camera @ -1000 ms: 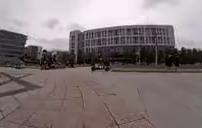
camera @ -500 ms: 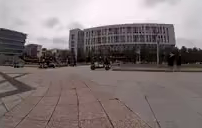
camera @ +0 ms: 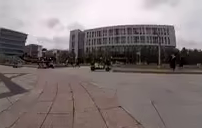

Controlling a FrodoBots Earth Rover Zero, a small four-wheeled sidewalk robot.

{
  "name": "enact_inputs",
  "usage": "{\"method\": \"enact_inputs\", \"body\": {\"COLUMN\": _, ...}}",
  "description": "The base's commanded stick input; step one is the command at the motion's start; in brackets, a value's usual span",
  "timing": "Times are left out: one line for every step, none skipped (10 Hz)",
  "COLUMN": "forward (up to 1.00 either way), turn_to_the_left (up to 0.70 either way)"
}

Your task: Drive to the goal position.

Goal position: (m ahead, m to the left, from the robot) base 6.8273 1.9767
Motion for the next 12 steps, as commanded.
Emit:
{"method": "enact_inputs", "body": {"forward": 0.6, "turn_to_the_left": 0.01}}
{"method": "enact_inputs", "body": {"forward": 0.6, "turn_to_the_left": 0.01}}
{"method": "enact_inputs", "body": {"forward": 0.6, "turn_to_the_left": 0.01}}
{"method": "enact_inputs", "body": {"forward": 0.6, "turn_to_the_left": 0.01}}
{"method": "enact_inputs", "body": {"forward": 0.6, "turn_to_the_left": 0.01}}
{"method": "enact_inputs", "body": {"forward": 0.6, "turn_to_the_left": 0.01}}
{"method": "enact_inputs", "body": {"forward": 0.6, "turn_to_the_left": 0.01}}
{"method": "enact_inputs", "body": {"forward": 0.6, "turn_to_the_left": 0.01}}
{"method": "enact_inputs", "body": {"forward": 0.6, "turn_to_the_left": 0.01}}
{"method": "enact_inputs", "body": {"forward": 0.6, "turn_to_the_left": 0.04}}
{"method": "enact_inputs", "body": {"forward": 0.6, "turn_to_the_left": 0.16}}
{"method": "enact_inputs", "body": {"forward": 0.6, "turn_to_the_left": 0.16}}
